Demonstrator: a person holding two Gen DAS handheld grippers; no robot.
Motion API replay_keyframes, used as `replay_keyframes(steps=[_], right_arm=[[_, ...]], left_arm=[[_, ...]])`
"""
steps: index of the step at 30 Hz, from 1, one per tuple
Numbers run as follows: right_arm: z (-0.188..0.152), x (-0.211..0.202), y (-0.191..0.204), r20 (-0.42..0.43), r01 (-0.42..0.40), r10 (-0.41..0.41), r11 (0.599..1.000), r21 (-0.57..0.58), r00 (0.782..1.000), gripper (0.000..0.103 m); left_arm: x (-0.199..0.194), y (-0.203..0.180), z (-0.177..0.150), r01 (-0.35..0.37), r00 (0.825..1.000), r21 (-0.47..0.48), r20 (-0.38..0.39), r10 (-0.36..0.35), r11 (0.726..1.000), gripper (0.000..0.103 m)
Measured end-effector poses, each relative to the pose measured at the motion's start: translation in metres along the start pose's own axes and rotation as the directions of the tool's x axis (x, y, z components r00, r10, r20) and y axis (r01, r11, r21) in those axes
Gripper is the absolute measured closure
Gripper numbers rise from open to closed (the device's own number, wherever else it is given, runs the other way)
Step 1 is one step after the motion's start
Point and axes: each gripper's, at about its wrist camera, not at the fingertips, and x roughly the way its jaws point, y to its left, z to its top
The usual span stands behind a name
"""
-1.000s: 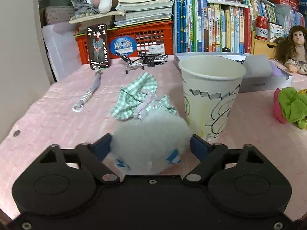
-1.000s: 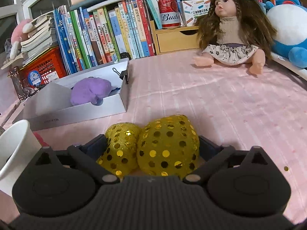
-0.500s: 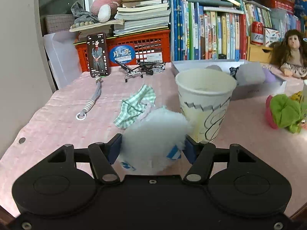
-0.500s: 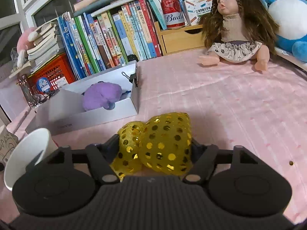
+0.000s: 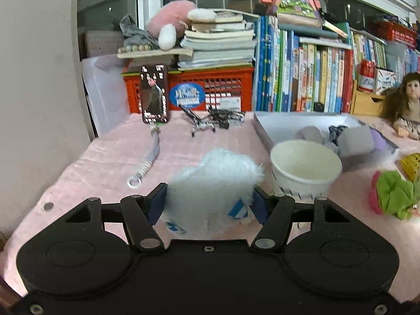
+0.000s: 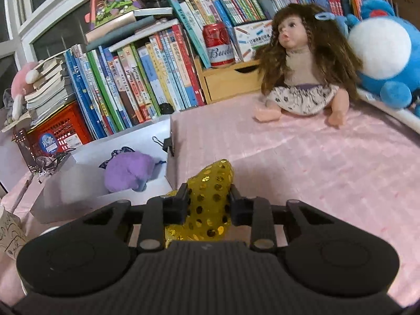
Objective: Organize soft objects
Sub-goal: 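Carry the gold pouch with the right tool while the left tool carries the fluffy toy to the tray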
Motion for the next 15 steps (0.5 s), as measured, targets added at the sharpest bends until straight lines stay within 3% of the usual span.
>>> replay_keyframes(steps=[7, 15], right_arm=[[0.022, -0.006, 0.012, 0.051, 0.0, 0.001, 1.0, -0.029, 0.999, 0.07], [0.055, -0.01, 0.037, 0.096, -0.03, 0.037, 0.997, -0.071, 0.995, 0.07]], left_arm=[[-0.001, 0.012, 0.025, -0.005, 0.999, -0.028, 0.047, 0.007, 1.0, 0.04], [0.004, 0.015, 0.065, 0.069, 0.996, -0.052, 0.067, -0.065, 0.996, 0.04]])
